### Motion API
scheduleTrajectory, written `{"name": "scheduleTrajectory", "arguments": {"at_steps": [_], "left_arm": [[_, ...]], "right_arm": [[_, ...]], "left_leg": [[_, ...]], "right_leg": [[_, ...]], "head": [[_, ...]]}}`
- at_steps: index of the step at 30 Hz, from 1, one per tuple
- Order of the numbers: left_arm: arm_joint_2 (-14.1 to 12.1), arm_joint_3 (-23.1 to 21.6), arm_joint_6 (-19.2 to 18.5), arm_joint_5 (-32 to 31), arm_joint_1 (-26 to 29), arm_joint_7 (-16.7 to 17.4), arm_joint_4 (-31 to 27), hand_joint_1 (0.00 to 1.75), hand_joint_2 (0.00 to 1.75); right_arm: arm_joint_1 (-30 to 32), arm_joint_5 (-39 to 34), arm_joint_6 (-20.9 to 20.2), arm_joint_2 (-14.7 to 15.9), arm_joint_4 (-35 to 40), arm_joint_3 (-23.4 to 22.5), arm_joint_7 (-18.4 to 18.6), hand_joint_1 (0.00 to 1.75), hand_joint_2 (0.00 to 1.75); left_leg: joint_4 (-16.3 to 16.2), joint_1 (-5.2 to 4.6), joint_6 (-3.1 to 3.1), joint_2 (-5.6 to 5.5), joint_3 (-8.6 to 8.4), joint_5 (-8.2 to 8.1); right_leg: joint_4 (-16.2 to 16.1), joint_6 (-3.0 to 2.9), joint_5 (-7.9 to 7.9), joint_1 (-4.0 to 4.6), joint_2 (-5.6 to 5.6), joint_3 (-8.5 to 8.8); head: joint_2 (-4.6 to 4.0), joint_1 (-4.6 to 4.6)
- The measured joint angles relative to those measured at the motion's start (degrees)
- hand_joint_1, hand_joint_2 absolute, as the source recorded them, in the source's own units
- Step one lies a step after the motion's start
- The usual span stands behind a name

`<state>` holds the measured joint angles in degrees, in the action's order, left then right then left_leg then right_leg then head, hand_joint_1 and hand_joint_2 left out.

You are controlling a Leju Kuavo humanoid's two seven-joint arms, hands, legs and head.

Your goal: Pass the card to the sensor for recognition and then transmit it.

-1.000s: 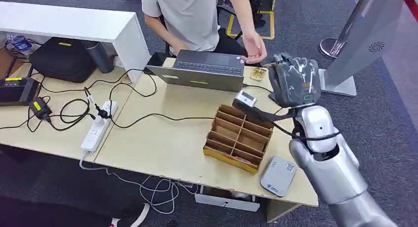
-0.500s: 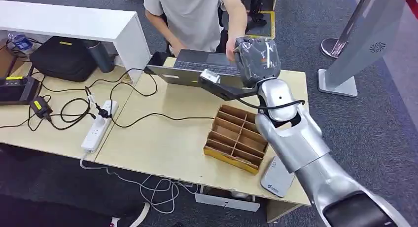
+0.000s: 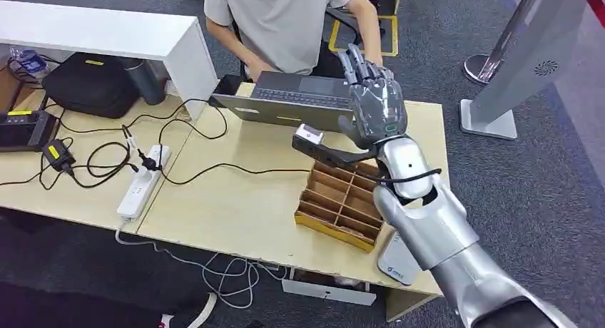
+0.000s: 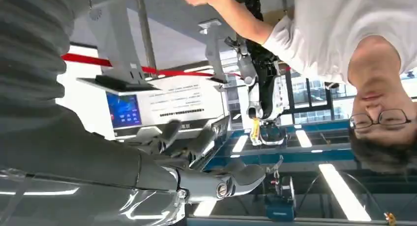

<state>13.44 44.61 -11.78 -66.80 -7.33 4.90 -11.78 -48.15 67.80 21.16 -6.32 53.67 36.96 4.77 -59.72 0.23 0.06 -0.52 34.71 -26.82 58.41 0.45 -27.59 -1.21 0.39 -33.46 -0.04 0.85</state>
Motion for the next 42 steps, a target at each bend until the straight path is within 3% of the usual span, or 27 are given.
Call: {"name": "scheduleTrajectory", "arguments": {"at_steps": [9,29,32,34,42], "left_arm": [[0.0,0.7,0.2,0.4,0.2,0.0,0.0,0.00,1.75],[0.0,0.9,0.2,1.0,0.2,-0.5,0.0,0.00,1.75],[0.0,1.7,0.4,2.2,1.8,-6.2,0.0,0.00,1.75],[-0.1,2.0,0.6,2.6,2.7,-8.2,0.0,0.00,1.75],[-0.3,4.3,1.0,5.5,3.2,-8.0,0.0,0.00,1.75]], "right_arm": [[6.1,0.2,0.3,3.2,8.7,-0.7,-0.5,0.00,1.75],[7.9,0.2,0.4,4.5,11.7,-1.3,-0.9,0.00,1.75],[13.7,0.3,1.5,6.8,17.6,-1.5,-2.8,0.00,1.75],[18.3,0.2,1.7,8.4,21.4,-1.4,-3.3,0.00,1.75],[38.1,3.5,3.2,16.2,38.7,-1.4,-5.4,0.00,1.75]], "left_leg": [[0.0,0.01,0.00,0.04,0.00,-0.01],[0.0,0.01,0.00,0.04,-0.03,-0.01],[0.0,0.02,0.03,-0.01,-0.08,-0.08],[0.0,0.01,0.04,-0.02,-0.02,-0.15],[0.0,0.01,0.13,-0.07,-0.04,-0.39]], "right_leg": [[0.0,0.00,0.00,0.01,0.03,-0.02],[0.0,0.00,0.00,0.01,0.04,-0.02],[-0.1,0.08,-0.09,0.03,-0.02,0.07],[-0.1,0.11,-0.11,0.02,-0.02,0.03],[-0.1,0.18,-0.34,0.02,-0.07,0.15]], "head": [[0.00,-0.02],[0.00,0.00],[0.00,-0.02],[0.00,0.00],[0.00,-0.02]]}}
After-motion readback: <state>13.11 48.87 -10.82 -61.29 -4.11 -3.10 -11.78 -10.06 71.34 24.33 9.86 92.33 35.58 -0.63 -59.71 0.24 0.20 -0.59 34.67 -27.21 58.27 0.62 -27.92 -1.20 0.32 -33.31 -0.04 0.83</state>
